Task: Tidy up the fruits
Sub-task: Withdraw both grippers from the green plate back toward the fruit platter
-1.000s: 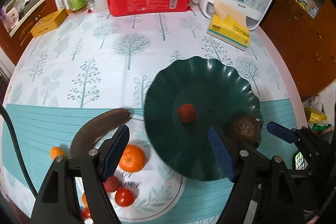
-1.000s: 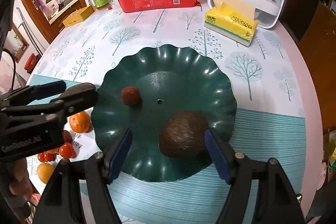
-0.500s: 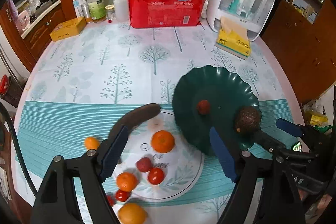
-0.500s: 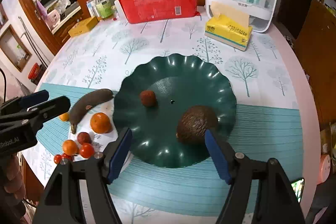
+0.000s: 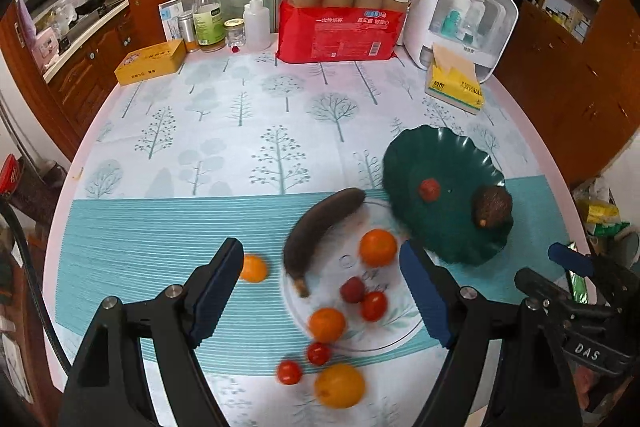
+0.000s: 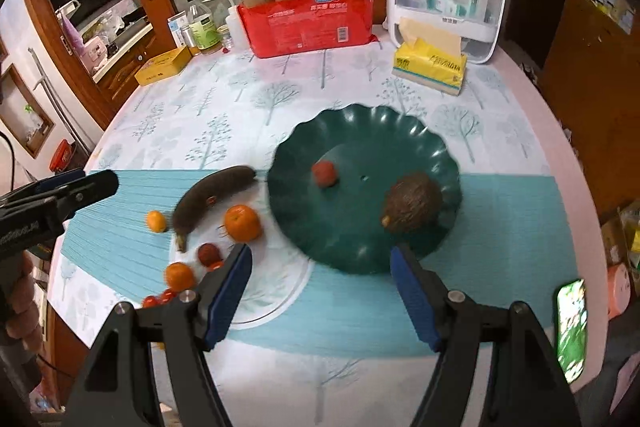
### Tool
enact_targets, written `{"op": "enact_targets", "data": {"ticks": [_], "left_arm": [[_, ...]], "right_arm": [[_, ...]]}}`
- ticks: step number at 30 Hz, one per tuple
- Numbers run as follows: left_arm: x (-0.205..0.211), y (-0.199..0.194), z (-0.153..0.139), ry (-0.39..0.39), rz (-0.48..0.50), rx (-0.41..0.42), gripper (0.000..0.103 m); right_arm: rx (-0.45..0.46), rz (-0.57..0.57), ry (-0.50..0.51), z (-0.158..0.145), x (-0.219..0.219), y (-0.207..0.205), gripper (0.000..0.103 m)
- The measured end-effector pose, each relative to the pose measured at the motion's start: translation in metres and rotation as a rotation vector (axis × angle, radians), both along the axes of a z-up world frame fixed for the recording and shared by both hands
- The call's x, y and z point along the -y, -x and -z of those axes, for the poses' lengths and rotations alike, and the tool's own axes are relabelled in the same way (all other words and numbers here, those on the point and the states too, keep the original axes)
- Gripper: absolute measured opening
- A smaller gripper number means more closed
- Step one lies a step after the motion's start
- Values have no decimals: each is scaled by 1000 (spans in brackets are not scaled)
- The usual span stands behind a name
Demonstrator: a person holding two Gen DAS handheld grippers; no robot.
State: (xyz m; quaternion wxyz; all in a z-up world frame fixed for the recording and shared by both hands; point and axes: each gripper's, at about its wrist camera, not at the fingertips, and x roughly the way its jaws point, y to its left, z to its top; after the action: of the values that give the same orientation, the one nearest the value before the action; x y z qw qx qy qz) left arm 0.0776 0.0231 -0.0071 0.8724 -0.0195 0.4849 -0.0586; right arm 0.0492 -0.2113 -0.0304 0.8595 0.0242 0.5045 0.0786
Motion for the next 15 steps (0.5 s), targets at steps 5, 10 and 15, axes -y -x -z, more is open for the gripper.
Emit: {"op": "enact_targets", "data": {"ticks": [5, 10, 15], "left_arm": [[-25, 11, 15, -17, 72, -23, 79], [-42, 24, 42, -48, 144, -68, 79], [-53, 40, 79, -74, 255, -144, 79]], "right_arm": [[-20, -12, -4, 7, -36, 24, 72], [-69, -13, -34, 30, -69, 44, 72], [-124, -12, -68, 57, -95, 64, 72]]}}
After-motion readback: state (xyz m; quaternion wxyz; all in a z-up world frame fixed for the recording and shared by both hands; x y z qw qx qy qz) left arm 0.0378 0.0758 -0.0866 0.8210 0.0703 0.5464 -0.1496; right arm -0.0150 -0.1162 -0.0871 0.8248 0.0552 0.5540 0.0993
